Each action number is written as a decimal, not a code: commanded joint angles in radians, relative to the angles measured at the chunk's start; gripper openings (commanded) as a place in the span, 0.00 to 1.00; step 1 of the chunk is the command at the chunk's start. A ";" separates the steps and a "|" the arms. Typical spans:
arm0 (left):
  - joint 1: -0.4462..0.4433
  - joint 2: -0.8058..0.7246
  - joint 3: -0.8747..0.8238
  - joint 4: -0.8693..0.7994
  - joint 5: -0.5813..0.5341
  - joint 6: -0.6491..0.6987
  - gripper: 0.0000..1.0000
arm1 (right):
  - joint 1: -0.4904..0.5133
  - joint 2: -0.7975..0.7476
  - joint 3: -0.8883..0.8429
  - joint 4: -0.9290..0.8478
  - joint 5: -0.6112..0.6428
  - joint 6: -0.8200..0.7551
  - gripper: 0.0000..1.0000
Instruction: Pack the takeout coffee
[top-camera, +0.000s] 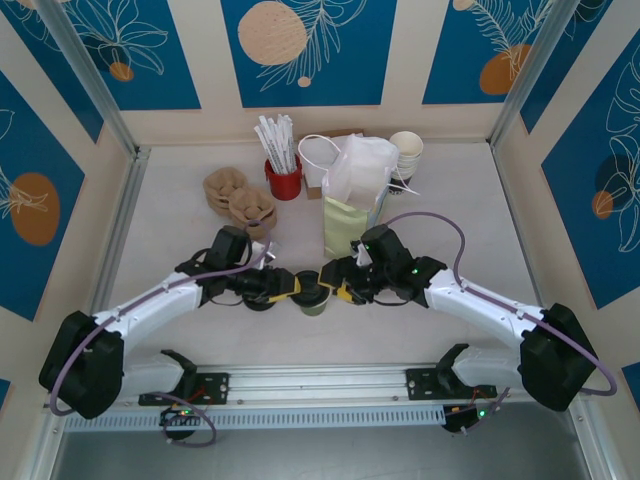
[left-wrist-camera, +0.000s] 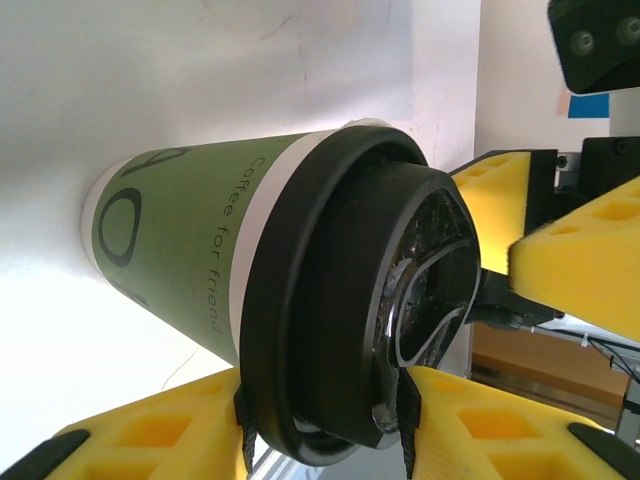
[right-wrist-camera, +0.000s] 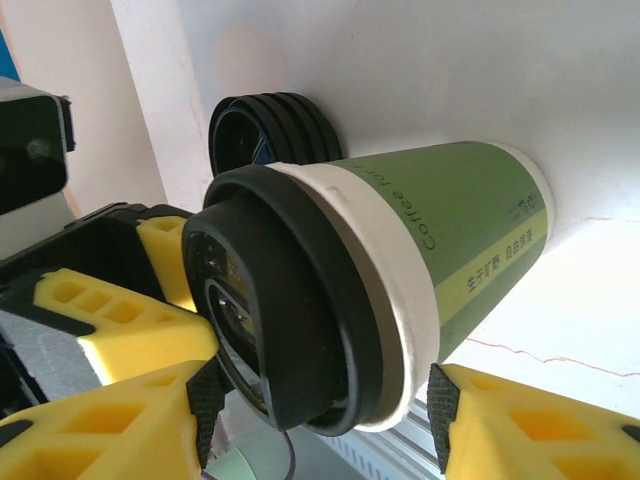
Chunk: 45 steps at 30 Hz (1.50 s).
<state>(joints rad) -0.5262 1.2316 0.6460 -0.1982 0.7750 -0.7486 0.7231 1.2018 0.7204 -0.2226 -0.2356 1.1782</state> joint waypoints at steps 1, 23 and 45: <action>-0.011 0.012 0.036 -0.014 0.017 0.040 0.43 | 0.009 0.008 0.027 -0.003 -0.007 -0.012 0.60; -0.050 0.024 0.147 -0.205 -0.105 0.133 0.46 | 0.013 0.014 0.048 -0.046 0.007 -0.021 0.62; -0.050 -0.008 0.162 -0.211 -0.175 0.149 0.68 | 0.030 0.039 0.073 -0.080 0.033 -0.049 0.60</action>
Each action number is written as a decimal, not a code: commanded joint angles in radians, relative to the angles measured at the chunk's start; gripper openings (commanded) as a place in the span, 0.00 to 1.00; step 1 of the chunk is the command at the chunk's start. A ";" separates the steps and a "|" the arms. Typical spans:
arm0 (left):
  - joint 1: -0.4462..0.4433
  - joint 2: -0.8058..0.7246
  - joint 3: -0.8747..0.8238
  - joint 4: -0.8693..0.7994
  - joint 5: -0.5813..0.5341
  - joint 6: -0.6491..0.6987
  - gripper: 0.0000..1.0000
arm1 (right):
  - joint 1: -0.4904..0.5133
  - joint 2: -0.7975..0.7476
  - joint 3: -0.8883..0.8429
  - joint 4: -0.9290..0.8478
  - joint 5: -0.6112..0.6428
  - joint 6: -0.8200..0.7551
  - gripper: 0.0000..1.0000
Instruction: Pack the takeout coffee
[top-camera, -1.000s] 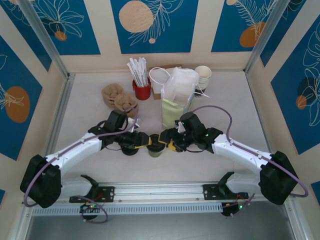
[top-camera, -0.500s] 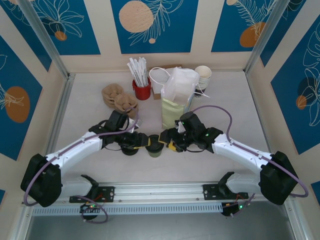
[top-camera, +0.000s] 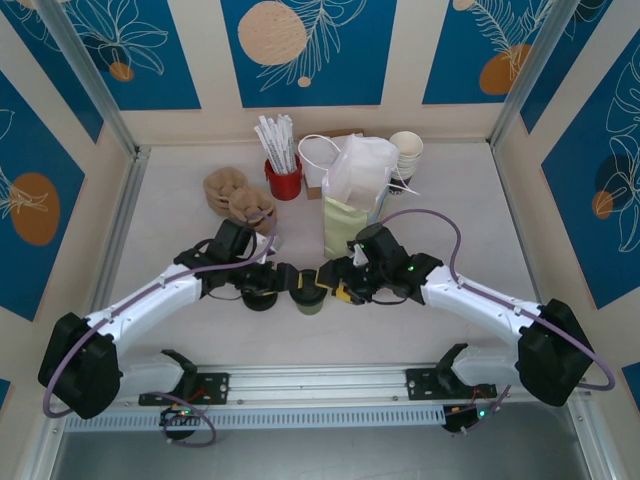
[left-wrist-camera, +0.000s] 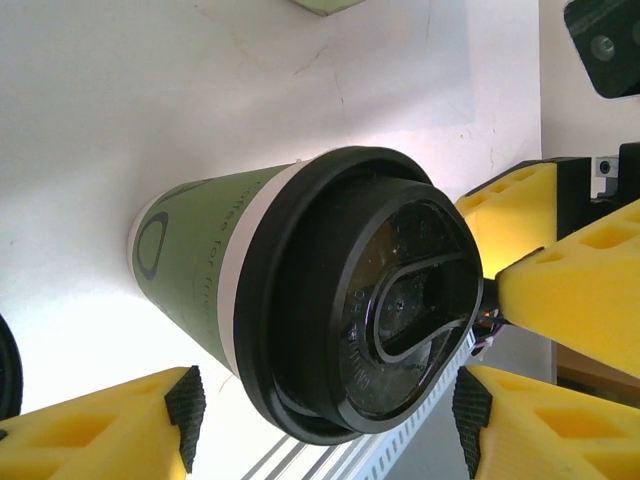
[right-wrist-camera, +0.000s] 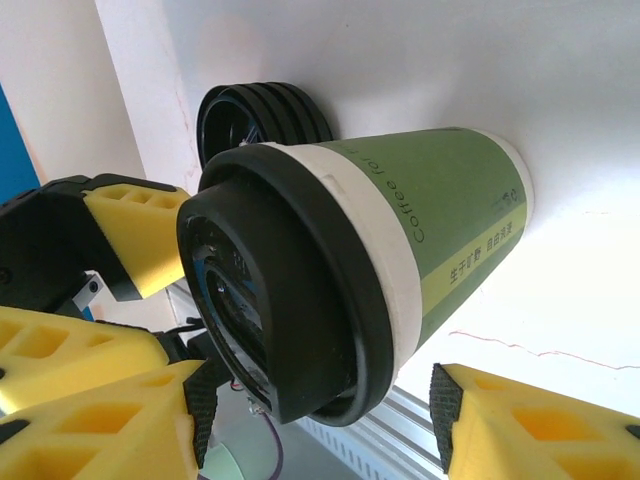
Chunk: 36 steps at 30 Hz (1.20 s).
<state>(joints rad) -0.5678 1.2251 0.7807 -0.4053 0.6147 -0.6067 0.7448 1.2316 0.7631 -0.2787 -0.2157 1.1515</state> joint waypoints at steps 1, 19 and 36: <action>-0.009 0.001 0.028 0.000 -0.017 0.008 0.68 | 0.010 0.012 0.033 -0.025 0.015 -0.025 0.60; -0.006 0.102 0.076 0.004 -0.027 0.050 0.45 | 0.001 0.061 0.050 -0.027 0.033 -0.053 0.53; -0.006 0.122 0.086 -0.002 -0.022 0.066 0.44 | -0.001 0.104 0.080 -0.078 0.039 -0.071 0.48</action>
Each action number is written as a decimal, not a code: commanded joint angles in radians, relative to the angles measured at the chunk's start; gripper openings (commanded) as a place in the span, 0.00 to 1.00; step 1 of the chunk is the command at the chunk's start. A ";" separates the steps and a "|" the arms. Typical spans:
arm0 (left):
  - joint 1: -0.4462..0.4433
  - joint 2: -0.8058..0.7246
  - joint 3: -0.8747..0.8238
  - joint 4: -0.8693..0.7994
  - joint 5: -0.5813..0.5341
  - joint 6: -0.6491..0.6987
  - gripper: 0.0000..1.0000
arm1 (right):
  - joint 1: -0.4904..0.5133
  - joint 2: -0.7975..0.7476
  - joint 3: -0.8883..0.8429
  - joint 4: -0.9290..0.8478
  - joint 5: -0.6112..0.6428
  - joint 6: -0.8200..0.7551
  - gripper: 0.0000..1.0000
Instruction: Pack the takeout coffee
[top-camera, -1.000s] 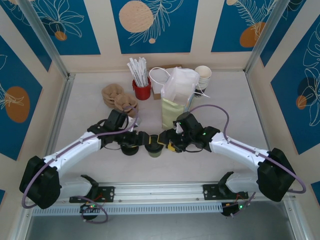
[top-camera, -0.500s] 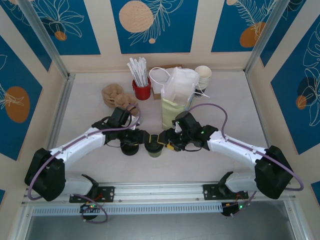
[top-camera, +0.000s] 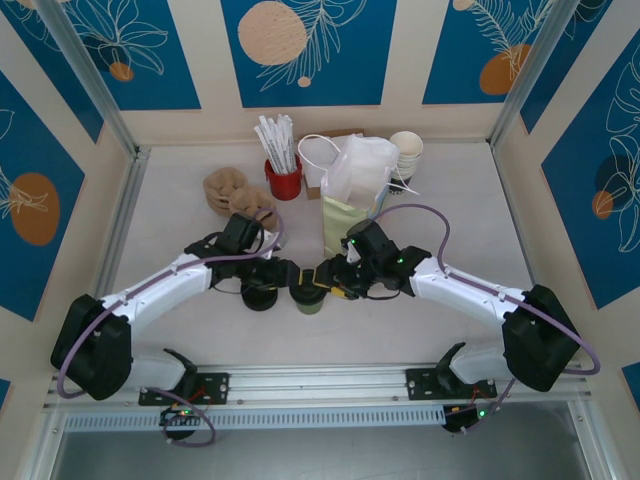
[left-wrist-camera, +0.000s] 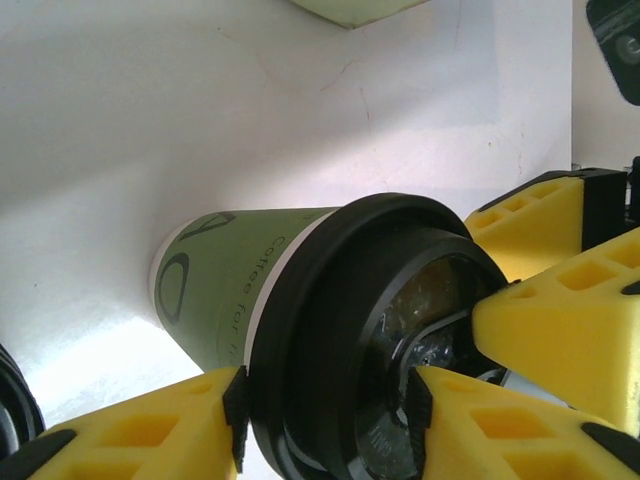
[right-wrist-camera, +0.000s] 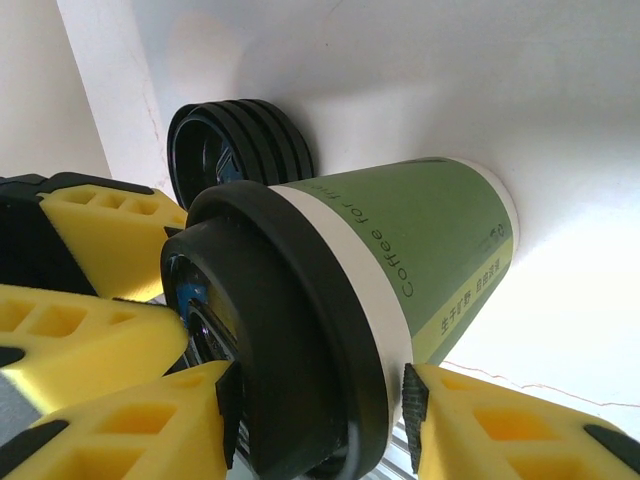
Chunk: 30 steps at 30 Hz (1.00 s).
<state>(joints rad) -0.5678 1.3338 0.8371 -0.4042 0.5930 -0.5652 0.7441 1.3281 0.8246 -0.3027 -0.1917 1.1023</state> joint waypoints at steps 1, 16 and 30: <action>-0.007 0.015 0.029 -0.004 -0.001 0.023 0.43 | 0.000 0.004 0.014 -0.055 0.020 -0.022 0.48; -0.006 0.019 0.011 -0.010 -0.003 0.034 0.42 | 0.038 0.003 -0.024 -0.069 0.089 -0.012 0.48; -0.007 0.002 -0.049 0.010 -0.002 0.030 0.41 | 0.047 -0.032 -0.100 -0.049 0.130 0.028 0.47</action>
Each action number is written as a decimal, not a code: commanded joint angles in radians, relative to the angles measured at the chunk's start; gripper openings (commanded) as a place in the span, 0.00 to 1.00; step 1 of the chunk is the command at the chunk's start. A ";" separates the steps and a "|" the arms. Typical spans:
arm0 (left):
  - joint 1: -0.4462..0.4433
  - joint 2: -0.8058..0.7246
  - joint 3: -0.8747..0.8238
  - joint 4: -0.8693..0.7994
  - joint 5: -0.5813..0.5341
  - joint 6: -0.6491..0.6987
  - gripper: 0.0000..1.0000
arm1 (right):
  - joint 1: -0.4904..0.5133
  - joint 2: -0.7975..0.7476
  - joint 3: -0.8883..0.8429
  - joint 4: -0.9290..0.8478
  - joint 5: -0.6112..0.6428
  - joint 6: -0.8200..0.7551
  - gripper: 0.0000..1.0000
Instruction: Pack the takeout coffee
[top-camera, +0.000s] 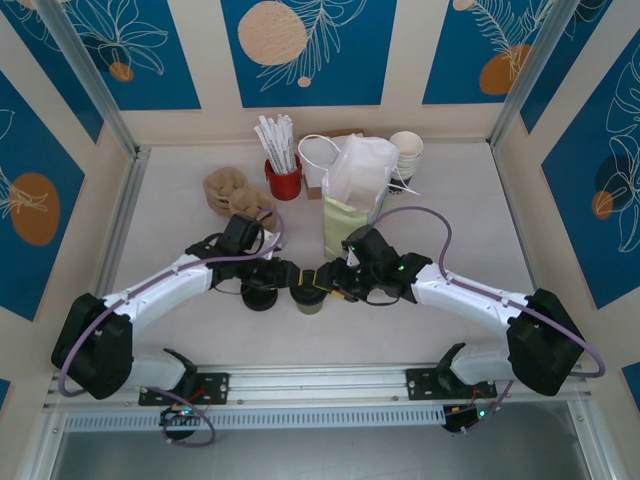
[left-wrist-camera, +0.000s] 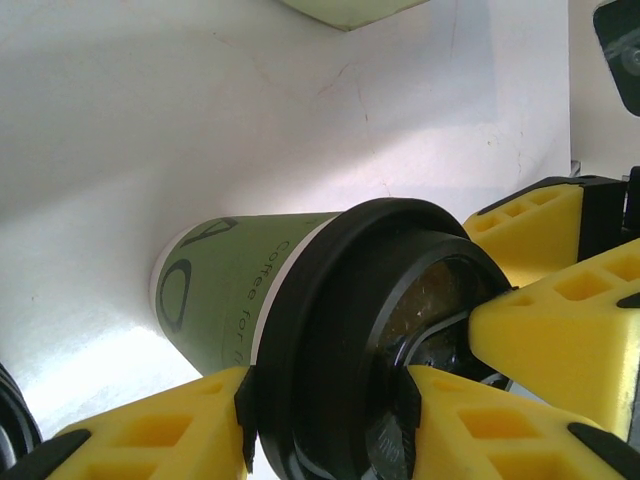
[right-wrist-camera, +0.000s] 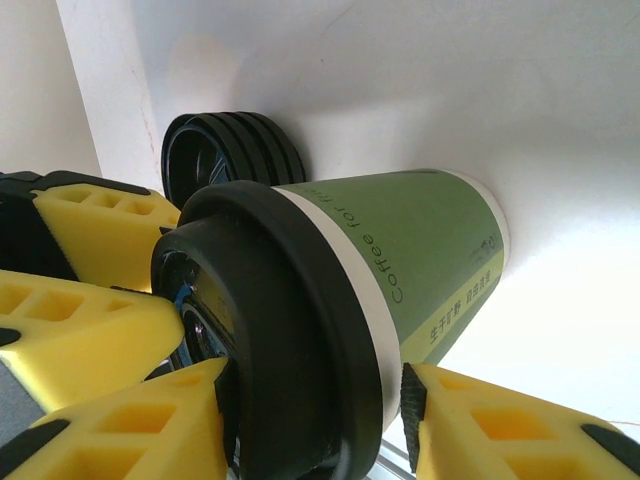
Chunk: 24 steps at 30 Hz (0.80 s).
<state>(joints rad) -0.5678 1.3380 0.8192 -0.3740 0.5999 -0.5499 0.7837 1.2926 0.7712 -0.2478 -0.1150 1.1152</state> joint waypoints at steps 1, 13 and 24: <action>-0.006 -0.002 -0.033 -0.019 -0.012 0.013 0.41 | 0.008 0.002 -0.052 -0.104 0.056 0.018 0.47; -0.006 -0.014 -0.060 -0.017 -0.021 0.014 0.40 | 0.001 -0.010 -0.090 -0.108 0.076 0.040 0.44; -0.006 -0.040 -0.100 -0.010 -0.030 0.005 0.39 | 0.005 -0.010 -0.135 -0.104 0.109 0.036 0.45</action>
<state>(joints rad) -0.5678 1.2987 0.7578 -0.3099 0.6010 -0.5503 0.7868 1.2572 0.7025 -0.1825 -0.0963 1.1378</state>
